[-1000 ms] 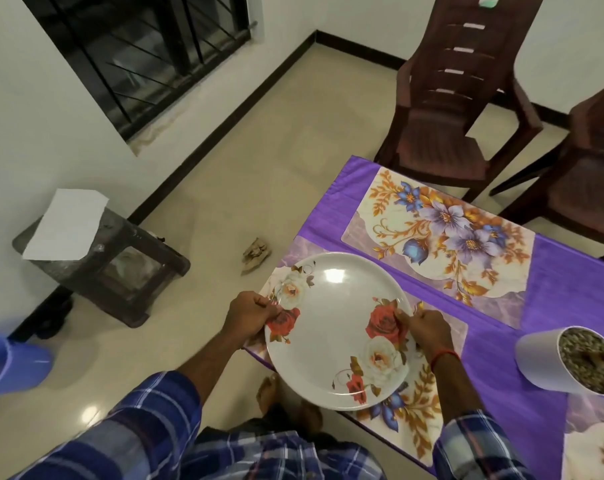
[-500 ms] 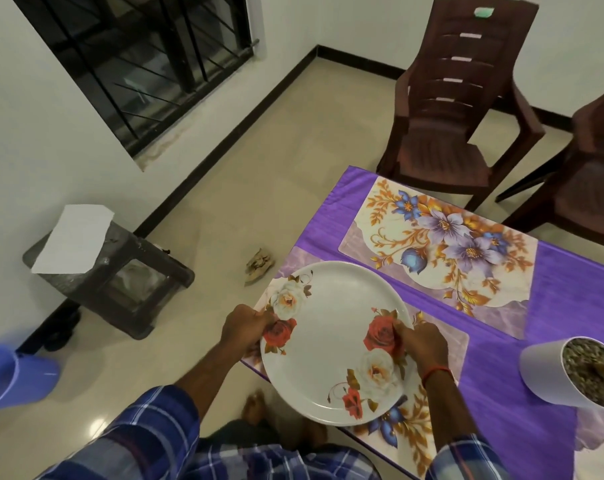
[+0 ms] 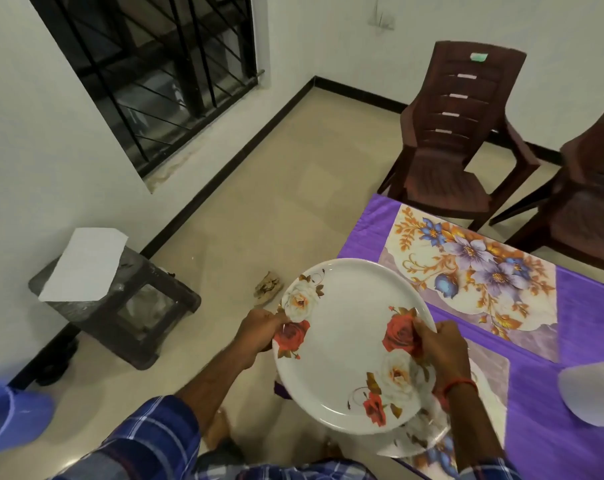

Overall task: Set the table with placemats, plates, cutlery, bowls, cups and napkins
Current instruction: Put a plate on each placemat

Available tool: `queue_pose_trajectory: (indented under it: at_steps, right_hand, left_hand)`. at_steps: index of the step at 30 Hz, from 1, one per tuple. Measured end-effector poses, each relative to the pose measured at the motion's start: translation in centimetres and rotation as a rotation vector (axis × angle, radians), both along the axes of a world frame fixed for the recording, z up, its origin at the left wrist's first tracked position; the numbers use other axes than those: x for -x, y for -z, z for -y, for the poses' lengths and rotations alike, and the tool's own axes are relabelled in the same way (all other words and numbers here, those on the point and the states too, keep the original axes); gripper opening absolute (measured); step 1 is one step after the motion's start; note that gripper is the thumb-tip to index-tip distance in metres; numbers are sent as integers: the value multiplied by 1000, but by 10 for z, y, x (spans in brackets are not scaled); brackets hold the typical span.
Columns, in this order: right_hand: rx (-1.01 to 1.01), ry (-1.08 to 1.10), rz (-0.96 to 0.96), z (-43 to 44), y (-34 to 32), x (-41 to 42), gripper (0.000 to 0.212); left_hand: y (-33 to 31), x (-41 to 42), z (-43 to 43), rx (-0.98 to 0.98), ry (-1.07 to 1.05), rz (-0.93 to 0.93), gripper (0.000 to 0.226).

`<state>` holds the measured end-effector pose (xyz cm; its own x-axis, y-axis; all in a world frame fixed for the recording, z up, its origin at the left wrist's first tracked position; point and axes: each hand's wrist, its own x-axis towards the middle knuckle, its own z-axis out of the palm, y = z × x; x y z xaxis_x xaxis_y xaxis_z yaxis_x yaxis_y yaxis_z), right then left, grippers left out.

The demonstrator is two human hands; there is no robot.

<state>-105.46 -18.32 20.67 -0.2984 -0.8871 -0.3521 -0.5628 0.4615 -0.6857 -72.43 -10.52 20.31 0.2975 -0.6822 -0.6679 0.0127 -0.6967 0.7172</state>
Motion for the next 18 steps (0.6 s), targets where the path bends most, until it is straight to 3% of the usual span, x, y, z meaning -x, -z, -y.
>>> queue_pose_trajectory:
  at_steps: [4,7,11,18]
  right_hand:
    - [2,-55,-17,-5,-6,-68,38]
    - [2,-100,-15,-8,-11,-118,40]
    - [56,-148,-29,-12,-24,-177,32]
    - [71,-141,-66,11,-34,-225,40]
  left_hand:
    - [-5,-74,-5,45,-30,-11,28]
    - [-1,-130,-9,58,-12,79,35]
    - [-4,-189,-15,86,-43,153,28]
    - [-12,-249,2,118,-42,218,36]
